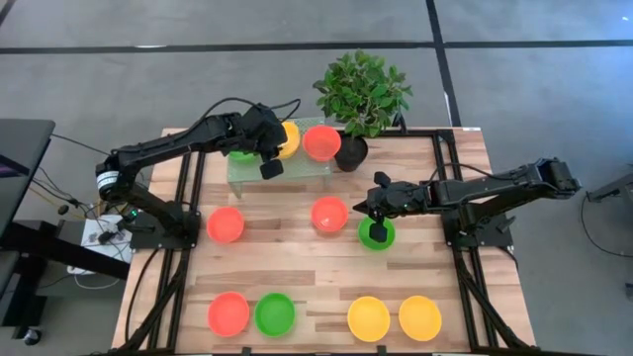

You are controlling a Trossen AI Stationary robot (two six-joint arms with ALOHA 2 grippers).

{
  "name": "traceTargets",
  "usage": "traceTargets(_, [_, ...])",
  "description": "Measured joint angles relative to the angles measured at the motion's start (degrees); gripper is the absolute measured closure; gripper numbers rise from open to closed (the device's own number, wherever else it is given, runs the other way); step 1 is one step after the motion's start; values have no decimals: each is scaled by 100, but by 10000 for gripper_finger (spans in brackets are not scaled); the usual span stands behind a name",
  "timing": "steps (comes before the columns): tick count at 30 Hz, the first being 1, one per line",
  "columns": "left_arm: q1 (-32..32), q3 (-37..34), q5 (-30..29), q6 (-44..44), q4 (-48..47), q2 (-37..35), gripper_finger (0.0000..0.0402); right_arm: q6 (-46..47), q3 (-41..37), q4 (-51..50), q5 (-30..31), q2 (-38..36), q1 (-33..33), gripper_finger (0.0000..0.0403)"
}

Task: Pick & Place Mini bowls
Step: Stack the yellow bowl on top of the yellow bowl on the shelf

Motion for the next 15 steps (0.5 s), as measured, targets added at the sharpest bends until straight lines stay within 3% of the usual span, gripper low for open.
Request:
traceTargets(7, [-2, 0, 1, -340, 21, 0, 321, 1, 0, 0, 0, 0, 0, 400])
traceTargets(15, [-2, 0, -355, -357, 58, 0, 381, 4, 0, -2, 0, 0, 0, 400])
